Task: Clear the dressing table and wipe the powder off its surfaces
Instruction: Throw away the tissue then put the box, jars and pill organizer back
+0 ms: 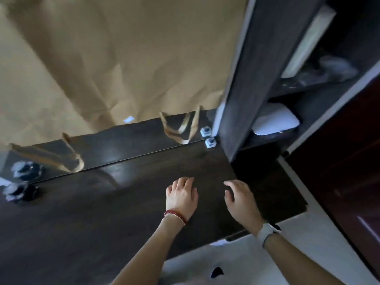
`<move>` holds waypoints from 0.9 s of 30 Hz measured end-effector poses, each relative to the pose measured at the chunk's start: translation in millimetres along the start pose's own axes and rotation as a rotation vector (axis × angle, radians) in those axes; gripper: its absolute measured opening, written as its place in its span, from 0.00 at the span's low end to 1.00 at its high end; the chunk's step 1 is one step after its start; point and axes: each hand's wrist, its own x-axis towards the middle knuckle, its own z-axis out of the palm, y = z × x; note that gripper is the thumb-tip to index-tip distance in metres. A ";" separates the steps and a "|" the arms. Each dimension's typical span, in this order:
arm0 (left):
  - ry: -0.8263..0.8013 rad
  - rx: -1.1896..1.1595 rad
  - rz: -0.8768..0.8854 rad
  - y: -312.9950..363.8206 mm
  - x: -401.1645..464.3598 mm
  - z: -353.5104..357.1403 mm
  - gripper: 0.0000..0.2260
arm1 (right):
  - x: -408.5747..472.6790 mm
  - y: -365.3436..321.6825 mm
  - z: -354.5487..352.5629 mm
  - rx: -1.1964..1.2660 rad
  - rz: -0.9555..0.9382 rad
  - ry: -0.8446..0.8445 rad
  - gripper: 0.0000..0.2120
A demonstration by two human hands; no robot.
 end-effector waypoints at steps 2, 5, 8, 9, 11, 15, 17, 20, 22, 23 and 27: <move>-0.029 0.029 0.110 54.3 12.3 18.7 0.15 | -6.0 42.3 -40.0 -0.039 0.054 0.060 0.11; -0.041 0.080 0.230 107.6 28.5 34.5 0.15 | -8.5 82.2 -79.5 -0.095 0.144 0.102 0.11; -0.072 0.120 0.306 138.8 42.4 43.7 0.16 | -5.2 107.5 -102.7 -0.165 0.156 0.115 0.12; -0.083 0.134 0.330 146.0 48.4 46.2 0.16 | -1.7 113.5 -108.7 -0.173 0.168 0.111 0.13; -0.100 0.166 0.372 155.8 61.1 50.3 0.17 | 6.9 123.4 -116.5 -0.190 0.181 0.113 0.14; -0.137 0.183 0.429 169.2 87.9 56.3 0.18 | 24.8 135.3 -124.4 -0.220 0.196 0.121 0.14; -0.130 0.186 0.449 176.1 101.3 59.2 0.18 | 34.8 140.3 -128.1 -0.241 0.186 0.103 0.15; -0.091 0.170 0.434 187.2 117.7 60.4 0.18 | 59.0 147.0 -137.1 -0.245 0.154 0.084 0.15; -0.055 0.165 0.413 194.5 127.7 60.3 0.18 | 81.5 148.6 -143.4 -0.225 0.122 0.072 0.16; -0.045 0.169 0.397 198.3 133.0 60.8 0.19 | 91.8 149.0 -145.6 -0.219 0.102 0.067 0.16; -0.024 0.204 0.263 219.7 167.3 70.8 0.24 | 138.6 161.5 -151.3 -0.197 0.003 0.042 0.17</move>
